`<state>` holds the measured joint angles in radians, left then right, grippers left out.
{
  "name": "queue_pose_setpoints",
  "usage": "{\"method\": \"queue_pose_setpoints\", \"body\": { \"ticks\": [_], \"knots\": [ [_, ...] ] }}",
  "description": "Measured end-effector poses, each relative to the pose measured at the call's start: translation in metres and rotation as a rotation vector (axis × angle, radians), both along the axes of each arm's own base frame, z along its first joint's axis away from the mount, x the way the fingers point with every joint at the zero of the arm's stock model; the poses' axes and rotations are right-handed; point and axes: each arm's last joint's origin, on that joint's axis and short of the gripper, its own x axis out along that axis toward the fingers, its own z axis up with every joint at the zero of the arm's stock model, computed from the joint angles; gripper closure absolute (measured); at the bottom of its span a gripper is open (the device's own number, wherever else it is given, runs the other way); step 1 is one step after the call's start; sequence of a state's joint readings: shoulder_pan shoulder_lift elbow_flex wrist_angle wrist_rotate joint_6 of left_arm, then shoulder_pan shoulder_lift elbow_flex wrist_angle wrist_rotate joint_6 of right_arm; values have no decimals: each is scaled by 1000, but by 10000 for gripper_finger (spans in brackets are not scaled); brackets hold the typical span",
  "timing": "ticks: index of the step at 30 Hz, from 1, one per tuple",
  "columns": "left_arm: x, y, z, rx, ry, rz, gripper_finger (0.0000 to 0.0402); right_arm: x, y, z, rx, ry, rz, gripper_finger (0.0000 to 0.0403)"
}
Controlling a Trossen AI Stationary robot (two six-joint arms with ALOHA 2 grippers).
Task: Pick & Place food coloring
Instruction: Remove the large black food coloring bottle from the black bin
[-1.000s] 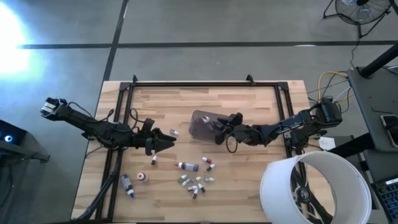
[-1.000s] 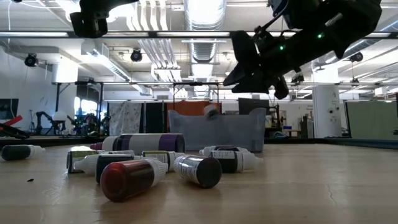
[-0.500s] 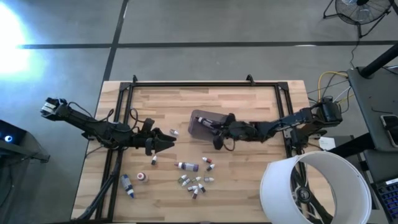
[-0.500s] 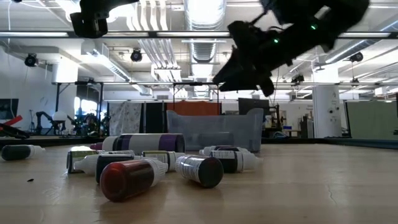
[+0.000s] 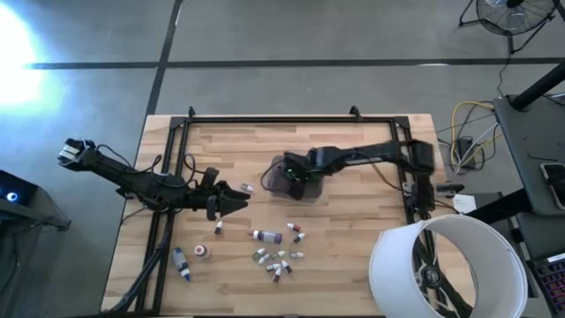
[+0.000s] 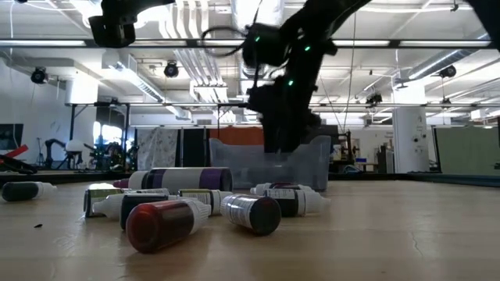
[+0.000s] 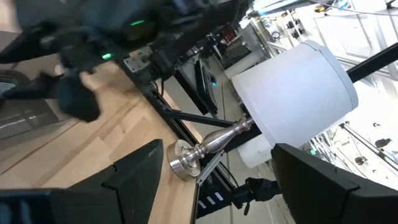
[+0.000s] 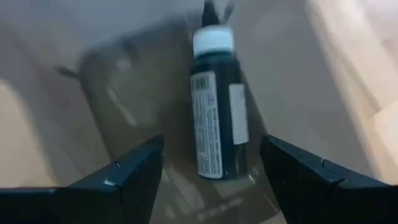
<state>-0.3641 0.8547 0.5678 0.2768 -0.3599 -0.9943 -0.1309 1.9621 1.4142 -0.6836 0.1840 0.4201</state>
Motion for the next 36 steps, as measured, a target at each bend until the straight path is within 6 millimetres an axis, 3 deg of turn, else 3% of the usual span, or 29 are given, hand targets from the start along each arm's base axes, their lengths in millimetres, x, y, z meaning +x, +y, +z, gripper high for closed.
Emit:
{"method": "queue_pose_setpoints", "body": {
  "ticks": [3,6,11,15,22,30,36],
  "knots": [
    [0,-1,0,0,0,-3,126,12,1,-8,6,87,34,141],
    [-1,-3,0,0,0,-14,126,20,9,-3,-3,94,79,144],
    [-2,-7,0,0,2,-37,126,17,18,29,-33,40,156,151],
    [-3,-8,-1,14,7,-37,126,8,32,53,-7,-35,324,152],
    [-3,-7,-1,58,10,-17,126,16,60,6,7,21,421,152],
    [-3,-7,-4,69,36,-16,126,20,60,-7,-91,56,374,167],
    [-3,-7,-10,65,53,-17,126,14,56,-27,-19,97,368,220]
  ]
}}
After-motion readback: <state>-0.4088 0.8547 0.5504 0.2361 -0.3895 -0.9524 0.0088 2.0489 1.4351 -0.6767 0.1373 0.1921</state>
